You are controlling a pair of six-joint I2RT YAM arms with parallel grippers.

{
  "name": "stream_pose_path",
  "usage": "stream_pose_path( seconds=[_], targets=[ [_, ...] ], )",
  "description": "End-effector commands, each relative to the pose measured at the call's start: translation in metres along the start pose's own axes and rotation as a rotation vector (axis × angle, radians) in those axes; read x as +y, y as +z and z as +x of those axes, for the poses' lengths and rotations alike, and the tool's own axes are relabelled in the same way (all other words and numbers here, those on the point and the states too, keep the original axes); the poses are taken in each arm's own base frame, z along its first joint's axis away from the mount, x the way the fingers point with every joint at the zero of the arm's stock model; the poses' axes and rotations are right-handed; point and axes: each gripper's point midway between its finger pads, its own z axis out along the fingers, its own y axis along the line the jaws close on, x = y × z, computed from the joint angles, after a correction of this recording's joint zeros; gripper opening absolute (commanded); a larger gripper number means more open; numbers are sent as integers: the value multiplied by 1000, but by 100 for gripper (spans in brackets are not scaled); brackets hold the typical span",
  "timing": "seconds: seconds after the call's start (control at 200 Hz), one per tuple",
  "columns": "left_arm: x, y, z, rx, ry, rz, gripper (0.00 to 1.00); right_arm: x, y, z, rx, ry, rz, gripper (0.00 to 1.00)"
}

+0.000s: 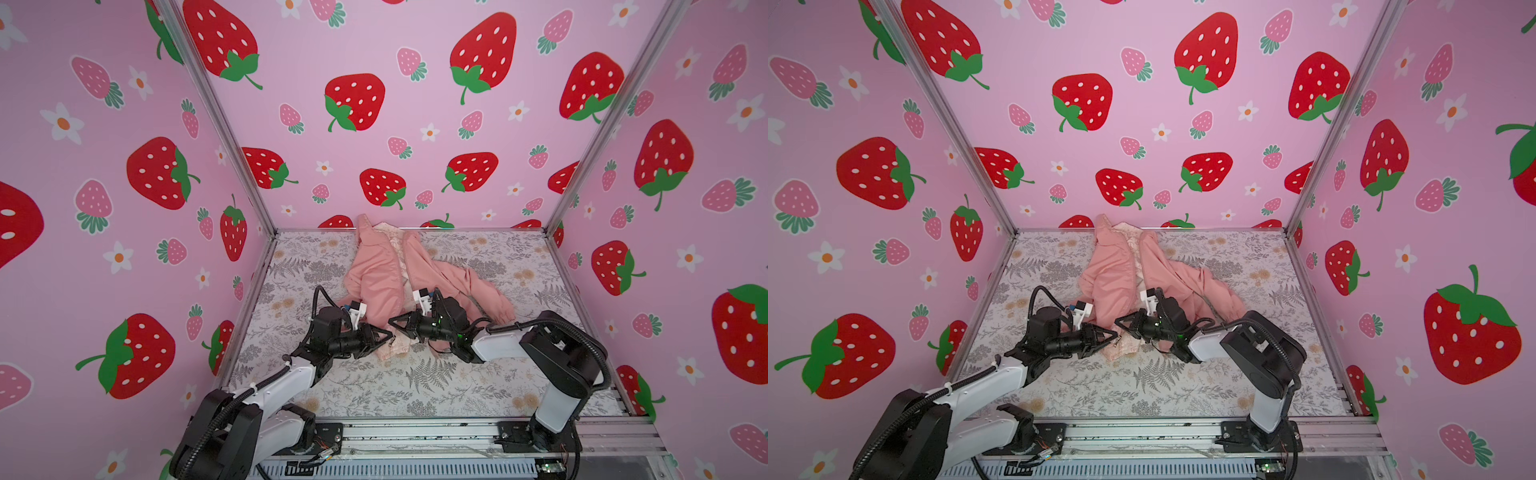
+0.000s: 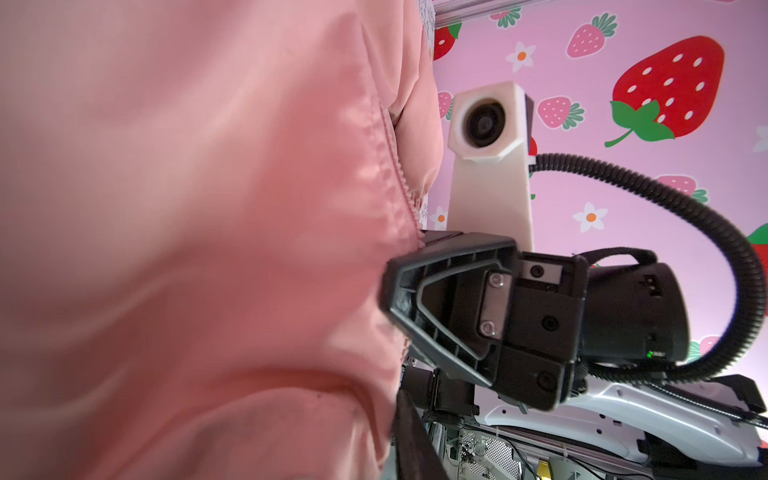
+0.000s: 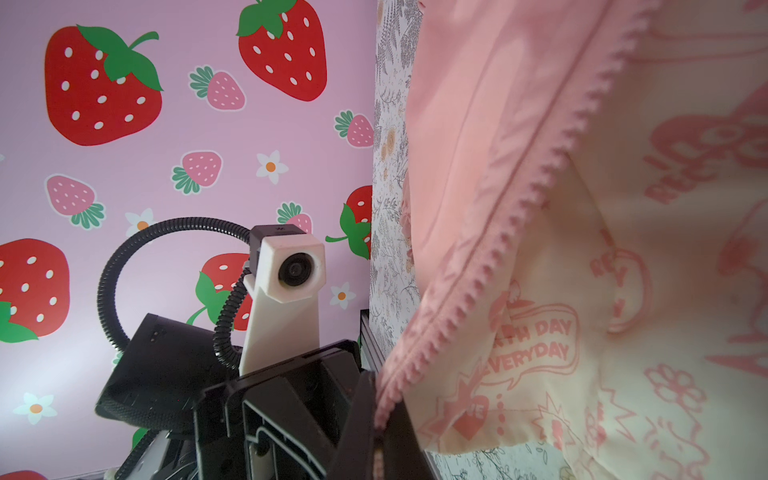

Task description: Zip up the jacket

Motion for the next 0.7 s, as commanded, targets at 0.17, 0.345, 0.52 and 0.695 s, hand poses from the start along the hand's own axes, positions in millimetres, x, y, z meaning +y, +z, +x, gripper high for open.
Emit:
stream_pose_path(
  seconds=[0.17, 0.345, 0.52, 0.695],
  targets=[
    [-16, 1, -5, 13, 38, 33, 18, 24, 1, -3, -5, -35, -54, 0],
    [-17, 2, -5, 17, 40, 34, 19, 24, 1, -4, -5, -35, -55, 0],
    [-17, 4, -4, 23, 40, 35, 23, 24, 1, -3, -4, -33, -54, 0],
    [-16, 5, -3, 24, 40, 32, 16, 23, 1, -3, -3, -33, -54, 0]
  ],
)
